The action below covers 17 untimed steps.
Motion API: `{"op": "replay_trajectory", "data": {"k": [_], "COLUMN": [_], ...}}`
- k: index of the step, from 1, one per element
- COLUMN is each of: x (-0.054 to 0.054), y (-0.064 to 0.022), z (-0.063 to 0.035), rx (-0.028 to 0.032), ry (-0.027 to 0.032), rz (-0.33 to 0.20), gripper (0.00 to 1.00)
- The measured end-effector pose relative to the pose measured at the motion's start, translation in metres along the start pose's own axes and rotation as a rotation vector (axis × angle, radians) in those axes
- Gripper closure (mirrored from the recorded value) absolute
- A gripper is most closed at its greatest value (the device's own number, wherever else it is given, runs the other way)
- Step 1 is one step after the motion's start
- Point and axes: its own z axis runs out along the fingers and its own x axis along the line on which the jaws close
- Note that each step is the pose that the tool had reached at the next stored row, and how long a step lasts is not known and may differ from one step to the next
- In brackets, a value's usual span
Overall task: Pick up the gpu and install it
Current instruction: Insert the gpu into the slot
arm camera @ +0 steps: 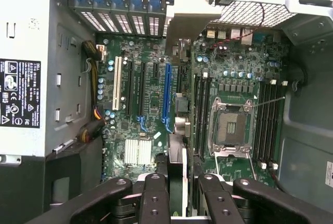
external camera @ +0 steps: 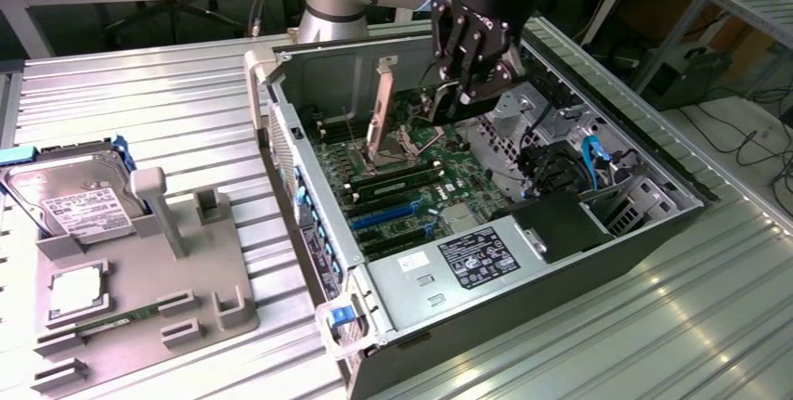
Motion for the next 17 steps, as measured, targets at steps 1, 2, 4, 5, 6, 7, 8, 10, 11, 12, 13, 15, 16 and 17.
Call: {"op": "replay_trajectory", "data": {"k": [1, 2, 4, 5, 6, 7, 8, 10, 11, 12, 13, 15, 16, 17], "x": [0.0, 0.0, 0.0001, 0.0001, 0.0002, 0.0002, 0.0002, 0.0003, 0.0003, 0.0003, 0.0003, 0.0004, 0.0004, 0.0004], "y": [0.0, 0.0, -0.0001, -0.0001, -0.0001, -0.0001, -0.0001, -0.0001, -0.0001, -0.0001, -0.0001, -0.0001, -0.0001, -0.0002], "z": [0.0007, 0.0011, 0.0031, 0.0038, 0.0043, 0.0048, 0.0053, 0.0064, 0.007, 0.0076, 0.0081, 0.0092, 0.01, 0.0107], "rx": [0.0001, 0.0001, 0.0004, 0.0005, 0.0006, 0.0006, 0.0007, 0.0009, 0.001, 0.001, 0.0011, 0.0013, 0.0013, 0.0014], "ry": [-0.0011, -0.0018, -0.0057, -0.0069, -0.0079, -0.009, -0.0099, -0.0123, -0.0134, -0.0144, -0.0155, -0.0175, -0.0187, -0.0192], "rz": [0.0, 0.0, 0.0, 0.0, 0.0, 0.0, 0.0, 0.0, 0.0, 0.0, 0.0, 0.0, 0.0, 0.0], "gripper": [0.73, 0.73, 0.73, 0.73, 0.73, 0.73, 0.73, 0.73, 0.73, 0.73, 0.73, 0.73, 0.73, 0.73]}}
